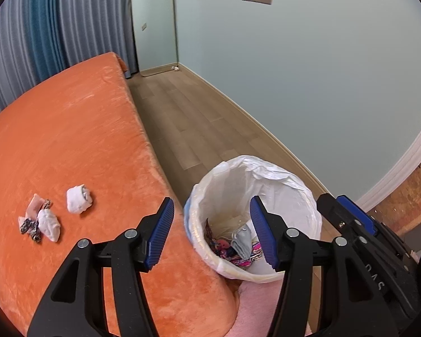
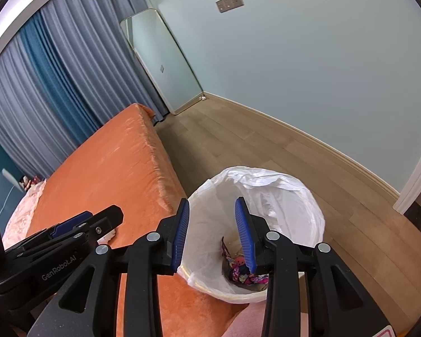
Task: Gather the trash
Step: 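Drop the grey pouch and colourful scarf into the wastebasket, opening both tools, then move both tools back over the remaining items on the bed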
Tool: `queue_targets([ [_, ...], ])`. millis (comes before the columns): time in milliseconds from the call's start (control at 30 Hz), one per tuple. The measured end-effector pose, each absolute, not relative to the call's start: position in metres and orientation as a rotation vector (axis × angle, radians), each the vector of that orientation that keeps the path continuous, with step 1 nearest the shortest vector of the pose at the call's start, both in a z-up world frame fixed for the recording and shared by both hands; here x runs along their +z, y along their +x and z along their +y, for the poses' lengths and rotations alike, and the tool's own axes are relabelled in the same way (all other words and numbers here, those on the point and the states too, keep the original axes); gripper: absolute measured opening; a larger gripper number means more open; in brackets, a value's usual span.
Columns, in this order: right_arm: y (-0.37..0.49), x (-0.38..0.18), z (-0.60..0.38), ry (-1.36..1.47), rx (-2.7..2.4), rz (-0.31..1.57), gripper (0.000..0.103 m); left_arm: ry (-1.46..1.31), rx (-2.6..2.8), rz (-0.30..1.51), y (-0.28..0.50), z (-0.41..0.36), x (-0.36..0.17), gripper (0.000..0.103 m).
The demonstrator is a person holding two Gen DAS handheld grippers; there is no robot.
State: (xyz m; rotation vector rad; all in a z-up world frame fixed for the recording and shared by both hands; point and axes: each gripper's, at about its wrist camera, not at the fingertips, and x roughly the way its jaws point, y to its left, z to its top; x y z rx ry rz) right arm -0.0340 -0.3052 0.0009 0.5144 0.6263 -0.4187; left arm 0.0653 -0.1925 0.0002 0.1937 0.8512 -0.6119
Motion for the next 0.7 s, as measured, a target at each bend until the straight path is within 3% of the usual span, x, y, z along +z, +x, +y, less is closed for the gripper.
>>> queue_targets([
  [500,0.004,0.002,-0.237,0.408,-0.288,0.688,0.034,0.090,-0.460,0.881,0.092,-0.106,-0.009,0.054],
  [700,0.022,0.002,-0.200,0.356,-0.220,0.717,0.035,0.033,-0.380,0.885,0.104,-0.060,-0.013,0.063],
])
